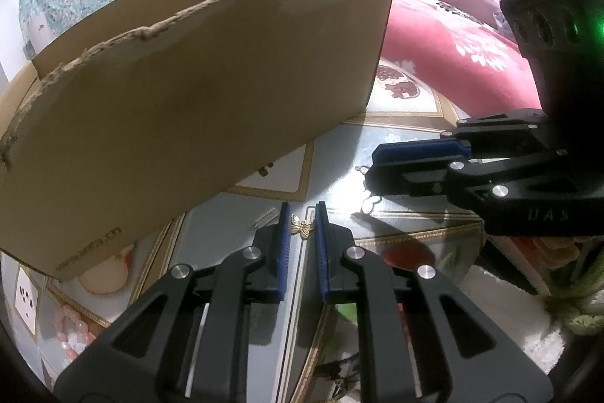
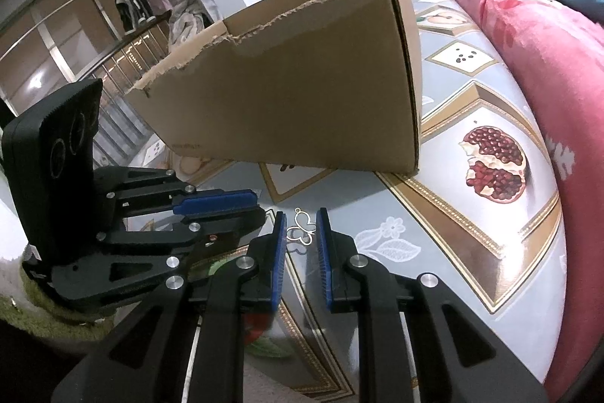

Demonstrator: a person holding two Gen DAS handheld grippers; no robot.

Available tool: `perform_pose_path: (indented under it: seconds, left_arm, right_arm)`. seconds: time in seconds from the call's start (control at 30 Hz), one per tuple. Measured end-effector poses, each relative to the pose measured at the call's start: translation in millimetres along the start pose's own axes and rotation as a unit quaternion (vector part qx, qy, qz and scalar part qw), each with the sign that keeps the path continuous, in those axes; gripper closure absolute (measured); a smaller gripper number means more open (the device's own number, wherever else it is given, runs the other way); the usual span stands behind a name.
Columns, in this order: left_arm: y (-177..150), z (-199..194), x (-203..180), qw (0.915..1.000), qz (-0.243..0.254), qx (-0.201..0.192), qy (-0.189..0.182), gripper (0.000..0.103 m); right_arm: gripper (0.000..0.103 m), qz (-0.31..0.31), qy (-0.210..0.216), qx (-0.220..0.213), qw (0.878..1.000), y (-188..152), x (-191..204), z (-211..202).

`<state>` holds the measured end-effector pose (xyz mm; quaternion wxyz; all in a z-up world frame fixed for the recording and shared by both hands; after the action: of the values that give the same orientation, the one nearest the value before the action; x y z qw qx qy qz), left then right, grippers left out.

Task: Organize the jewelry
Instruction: 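Lift the charm over the box and open the left tool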

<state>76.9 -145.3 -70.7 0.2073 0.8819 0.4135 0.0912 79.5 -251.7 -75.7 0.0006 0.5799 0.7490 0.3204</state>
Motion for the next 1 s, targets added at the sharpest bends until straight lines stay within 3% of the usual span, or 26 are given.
perform_pose_path:
  seconds: [0.2,0.37,0.53,0.63,0.73,1.0]
  left_arm:
    - [-2,-24,1,0.9997,-0.007,-0.023,-0.006,0.091]
    - [2,-67,9,0.9974,-0.017,-0.069,-0.010,0.091]
    - [16,-118,33,0.9903,-0.039,-0.133,-0.013,0.091]
    - [28,-131,52,0.9876,-0.050,-0.149,-0.002,0.091]
    - [45,-125,74,0.9882,-0.070,-0.136,0.004,0.091]
    - [83,-68,116,0.9912,-0.111,-0.063,-0.036,0.091]
  right_arm:
    - [0.087,-0.006,-0.007,-0.017,1.000,0,8,-16]
    - [0.087,-0.018,-0.001,-0.053,0.998,10,20,-47]
    - [0.087,-0.056,-0.001,-0.101,0.993,41,42,-81]
    - [0.087,-0.076,0.001,-0.113,0.991,67,51,-88]
    - [0.087,-0.085,-0.008,-0.100,0.991,93,54,-79]
    - [0.087,-0.067,-0.055,-0.008,0.996,147,37,-24]
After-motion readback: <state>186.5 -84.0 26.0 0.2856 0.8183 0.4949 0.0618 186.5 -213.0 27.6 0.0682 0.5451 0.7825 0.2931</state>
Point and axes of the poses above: each gripper's, at about its wrist camera, not at the fingertips, and z roughly the way its jaws point, x to its left, y to its top, the point moved 6 cm from there along z, roughly the way its jaws point, and after that the axes turned 13 degrees about x, right-handed, at the moved point
